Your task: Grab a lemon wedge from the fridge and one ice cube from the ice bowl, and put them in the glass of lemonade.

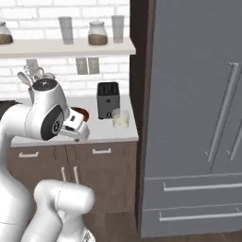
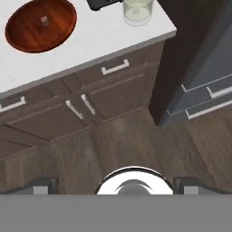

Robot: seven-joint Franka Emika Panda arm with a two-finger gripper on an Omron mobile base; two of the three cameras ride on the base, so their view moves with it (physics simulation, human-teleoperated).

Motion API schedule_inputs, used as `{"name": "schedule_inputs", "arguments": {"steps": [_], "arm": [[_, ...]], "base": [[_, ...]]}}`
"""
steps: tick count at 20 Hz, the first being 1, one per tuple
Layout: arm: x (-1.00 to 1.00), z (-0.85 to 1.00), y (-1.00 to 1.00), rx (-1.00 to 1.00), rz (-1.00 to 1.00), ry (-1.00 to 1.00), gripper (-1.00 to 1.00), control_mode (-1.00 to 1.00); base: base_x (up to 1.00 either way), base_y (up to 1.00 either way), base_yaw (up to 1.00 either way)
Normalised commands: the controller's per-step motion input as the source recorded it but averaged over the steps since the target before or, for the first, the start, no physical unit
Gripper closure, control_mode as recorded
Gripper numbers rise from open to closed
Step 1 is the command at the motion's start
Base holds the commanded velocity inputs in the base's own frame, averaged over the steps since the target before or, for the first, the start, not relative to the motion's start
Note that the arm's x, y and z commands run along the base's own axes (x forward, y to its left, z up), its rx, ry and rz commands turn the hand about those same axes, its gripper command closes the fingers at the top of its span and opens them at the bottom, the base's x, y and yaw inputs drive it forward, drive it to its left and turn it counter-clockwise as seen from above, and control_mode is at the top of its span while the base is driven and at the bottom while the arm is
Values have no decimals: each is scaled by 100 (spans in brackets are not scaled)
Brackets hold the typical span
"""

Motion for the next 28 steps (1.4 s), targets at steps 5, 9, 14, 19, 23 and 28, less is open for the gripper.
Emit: {"name": "schedule_inputs", "arguments": {"steps": [5,9,14,19,23,28], "arm": [[0,0,0,0,0,0,-100,100],[0,0,0,0,0,0,-100,100],[0,0,0,0,0,0,-100,100],[0,0,0,0,0,0,-100,100],[0,0,0,0,0,0,-100,100],[0,0,0,0,0,0,-100,100]], "base": [[-40,-25,-66],[-28,-66,-50],[-7,-95,-27],[46,-96,12],[95,-89,42],[95,-74,34]]}}
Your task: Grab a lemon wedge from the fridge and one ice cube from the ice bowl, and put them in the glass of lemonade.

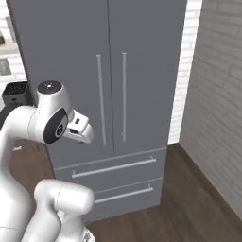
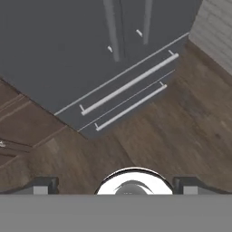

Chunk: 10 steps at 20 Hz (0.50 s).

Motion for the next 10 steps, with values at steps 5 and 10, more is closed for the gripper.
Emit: {"name": "schedule_inputs", "arguments": {"steps": [5,10], "arm": [[0,0,0,0,0,0,-100,100],[0,0,0,0,0,0,-100,100]], "base": [[46,-83,41],[2,-53,69]]}}
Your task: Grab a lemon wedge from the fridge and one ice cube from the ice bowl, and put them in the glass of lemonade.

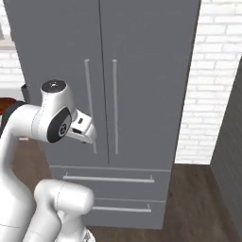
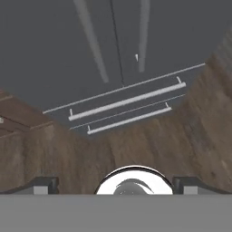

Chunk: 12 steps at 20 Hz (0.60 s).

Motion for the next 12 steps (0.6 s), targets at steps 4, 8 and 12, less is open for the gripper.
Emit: {"name": "schedule_inputs", "arguments": {"steps": [4,8,12], "arm": [[0,0,0,0,0,0,-100,100],[0,0,0,0,0,0,-100,100],[0,0,0,0,0,0,-100,100]], "base": [[1,-52,71],[4,-81,24],[6,-33,0]]}}
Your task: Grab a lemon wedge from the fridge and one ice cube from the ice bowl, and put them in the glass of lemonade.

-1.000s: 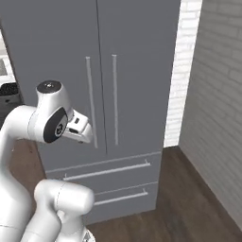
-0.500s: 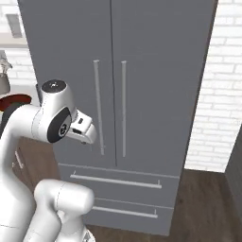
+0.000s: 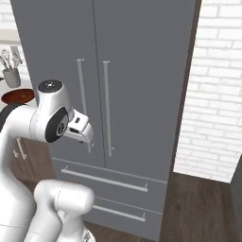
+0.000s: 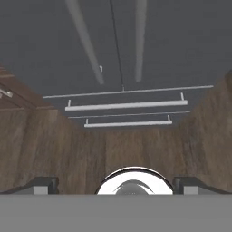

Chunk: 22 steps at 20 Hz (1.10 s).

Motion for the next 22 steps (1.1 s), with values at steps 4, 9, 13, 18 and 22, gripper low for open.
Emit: {"name": "schedule_inputs", "arguments": {"steps": [4,9,13,18,22], "arm": [[0,0,0,0,0,0,-100,100],[0,0,0,0,0,0,-100,100],[0,0,0,0,0,0,-100,100],[0,0,0,0,0,0,-100,100],[0,0,0,0,0,0,-100,100]], "base": [[-13,12,0],[-19,63,-5],[0,38,-16],[-15,-34,-17],[-24,-20,-1]]}}
